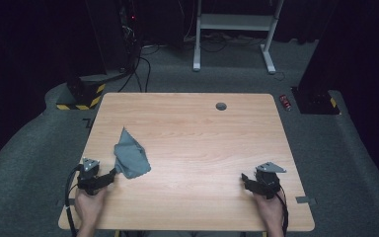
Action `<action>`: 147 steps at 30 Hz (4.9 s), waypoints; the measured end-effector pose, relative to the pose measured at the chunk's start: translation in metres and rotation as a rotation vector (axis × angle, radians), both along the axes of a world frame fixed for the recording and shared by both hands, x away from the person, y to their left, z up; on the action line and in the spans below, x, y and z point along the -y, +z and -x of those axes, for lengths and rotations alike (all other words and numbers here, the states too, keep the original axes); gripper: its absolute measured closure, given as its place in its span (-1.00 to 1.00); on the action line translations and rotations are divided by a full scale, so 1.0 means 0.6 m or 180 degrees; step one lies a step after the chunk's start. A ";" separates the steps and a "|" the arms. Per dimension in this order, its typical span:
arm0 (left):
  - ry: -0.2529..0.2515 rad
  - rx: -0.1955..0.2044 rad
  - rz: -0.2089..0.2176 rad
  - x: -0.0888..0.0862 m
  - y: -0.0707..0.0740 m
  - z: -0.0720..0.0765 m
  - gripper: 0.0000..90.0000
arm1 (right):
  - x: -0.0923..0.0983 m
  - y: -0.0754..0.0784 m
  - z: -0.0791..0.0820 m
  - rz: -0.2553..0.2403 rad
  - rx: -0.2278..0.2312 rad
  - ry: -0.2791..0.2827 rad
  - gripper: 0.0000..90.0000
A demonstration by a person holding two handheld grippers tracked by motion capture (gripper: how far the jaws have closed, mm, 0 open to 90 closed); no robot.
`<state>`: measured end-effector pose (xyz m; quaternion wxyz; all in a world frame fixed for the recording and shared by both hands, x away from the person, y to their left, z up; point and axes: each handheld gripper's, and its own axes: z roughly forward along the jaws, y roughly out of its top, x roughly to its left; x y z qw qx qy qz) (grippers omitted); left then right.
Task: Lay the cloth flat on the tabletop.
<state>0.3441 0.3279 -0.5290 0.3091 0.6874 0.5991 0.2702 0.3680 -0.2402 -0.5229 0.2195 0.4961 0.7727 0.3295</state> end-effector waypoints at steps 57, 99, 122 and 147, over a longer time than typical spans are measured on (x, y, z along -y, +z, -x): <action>-0.0271 0.0038 0.0325 0.055 0.045 -0.026 -0.43 | 0.000 0.000 0.000 0.0002 -0.0003 0.0010 -0.29; -0.0337 -0.0232 0.0158 0.064 0.021 -0.079 0.85 | 0.000 0.000 0.000 0.0005 -0.0001 0.0014 -0.29; -0.1096 -0.0034 0.0617 0.158 0.063 -0.089 0.88 | 0.000 0.000 0.000 0.0005 -0.0002 0.0015 -0.29; -0.1764 -0.0015 0.0833 0.316 0.084 -0.117 0.88 | 0.000 0.000 0.000 0.0005 -0.0002 0.0017 -0.29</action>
